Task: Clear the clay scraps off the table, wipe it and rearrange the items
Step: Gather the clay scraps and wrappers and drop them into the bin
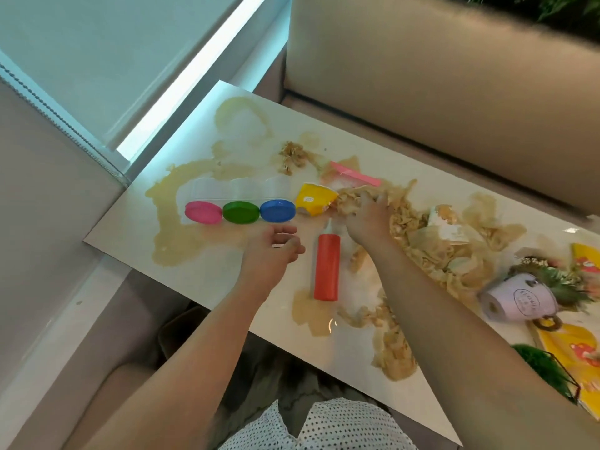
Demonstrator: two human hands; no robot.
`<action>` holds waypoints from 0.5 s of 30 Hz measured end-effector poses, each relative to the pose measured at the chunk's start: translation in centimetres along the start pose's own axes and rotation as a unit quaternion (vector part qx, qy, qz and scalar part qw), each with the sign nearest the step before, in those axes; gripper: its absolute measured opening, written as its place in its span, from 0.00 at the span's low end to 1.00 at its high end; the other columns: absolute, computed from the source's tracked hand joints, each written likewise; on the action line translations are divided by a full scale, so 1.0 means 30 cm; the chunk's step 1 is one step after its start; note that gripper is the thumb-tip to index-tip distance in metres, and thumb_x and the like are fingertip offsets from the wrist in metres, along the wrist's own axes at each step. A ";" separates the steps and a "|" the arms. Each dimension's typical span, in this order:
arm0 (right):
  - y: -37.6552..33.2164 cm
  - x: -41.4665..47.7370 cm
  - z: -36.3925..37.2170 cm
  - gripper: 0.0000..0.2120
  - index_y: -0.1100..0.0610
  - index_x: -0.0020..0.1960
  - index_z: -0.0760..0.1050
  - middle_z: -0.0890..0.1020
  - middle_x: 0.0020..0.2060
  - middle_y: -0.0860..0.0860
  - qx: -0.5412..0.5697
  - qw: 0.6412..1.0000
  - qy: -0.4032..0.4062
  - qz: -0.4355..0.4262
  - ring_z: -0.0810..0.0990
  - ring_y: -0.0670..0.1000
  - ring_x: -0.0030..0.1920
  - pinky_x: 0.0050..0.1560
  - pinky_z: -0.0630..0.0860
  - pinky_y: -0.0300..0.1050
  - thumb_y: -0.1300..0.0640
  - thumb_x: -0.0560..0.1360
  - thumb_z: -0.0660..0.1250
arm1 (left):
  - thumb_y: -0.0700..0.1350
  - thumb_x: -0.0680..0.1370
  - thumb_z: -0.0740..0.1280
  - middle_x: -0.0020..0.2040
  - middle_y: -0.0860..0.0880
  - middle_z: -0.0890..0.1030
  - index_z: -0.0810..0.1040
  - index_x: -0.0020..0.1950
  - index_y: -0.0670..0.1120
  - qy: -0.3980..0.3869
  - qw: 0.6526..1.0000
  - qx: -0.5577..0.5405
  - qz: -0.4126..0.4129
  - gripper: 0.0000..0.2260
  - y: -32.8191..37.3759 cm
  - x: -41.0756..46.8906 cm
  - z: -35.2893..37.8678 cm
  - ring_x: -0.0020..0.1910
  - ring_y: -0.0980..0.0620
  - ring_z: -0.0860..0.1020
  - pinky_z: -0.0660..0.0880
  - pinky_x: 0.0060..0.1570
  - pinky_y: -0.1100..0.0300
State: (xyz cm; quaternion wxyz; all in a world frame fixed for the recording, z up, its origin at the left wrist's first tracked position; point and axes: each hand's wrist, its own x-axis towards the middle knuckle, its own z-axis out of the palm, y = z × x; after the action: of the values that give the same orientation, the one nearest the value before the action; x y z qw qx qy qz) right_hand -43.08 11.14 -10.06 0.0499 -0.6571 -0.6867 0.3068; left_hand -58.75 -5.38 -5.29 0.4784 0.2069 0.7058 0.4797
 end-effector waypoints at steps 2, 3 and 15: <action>0.007 0.055 -0.007 0.30 0.49 0.77 0.64 0.61 0.72 0.58 -0.089 0.996 0.009 -0.022 0.63 0.65 0.69 0.68 0.67 0.56 0.53 0.76 0.64 | 0.37 0.78 0.71 0.46 0.47 0.86 0.82 0.53 0.47 0.000 1.000 0.015 0.004 0.07 0.011 -0.018 0.029 0.46 0.50 0.86 0.82 0.53 0.52; 0.013 0.080 -0.006 0.30 0.47 0.78 0.63 0.60 0.74 0.58 -0.122 0.992 0.005 -0.034 0.62 0.65 0.69 0.69 0.67 0.58 0.52 0.76 0.64 | 0.36 0.77 0.72 0.45 0.48 0.86 0.82 0.52 0.48 0.000 1.000 0.022 0.007 0.08 0.016 -0.027 0.039 0.46 0.49 0.86 0.82 0.53 0.52; 0.108 0.174 0.013 0.15 0.54 0.63 0.77 0.65 0.73 0.58 -0.217 0.958 -0.058 -0.177 0.59 0.61 0.76 0.67 0.70 0.58 0.55 0.77 0.70 | 0.38 0.74 0.77 0.44 0.50 0.87 0.85 0.49 0.52 -0.007 0.991 0.129 0.039 0.09 0.060 -0.036 0.145 0.45 0.49 0.86 0.82 0.54 0.52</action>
State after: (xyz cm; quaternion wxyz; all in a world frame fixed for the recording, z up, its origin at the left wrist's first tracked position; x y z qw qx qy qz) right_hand -41.14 15.69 -13.69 -0.0801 -0.5012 -0.8439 0.1740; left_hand -54.77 -3.28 -3.55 0.4332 0.2977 0.7499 0.4017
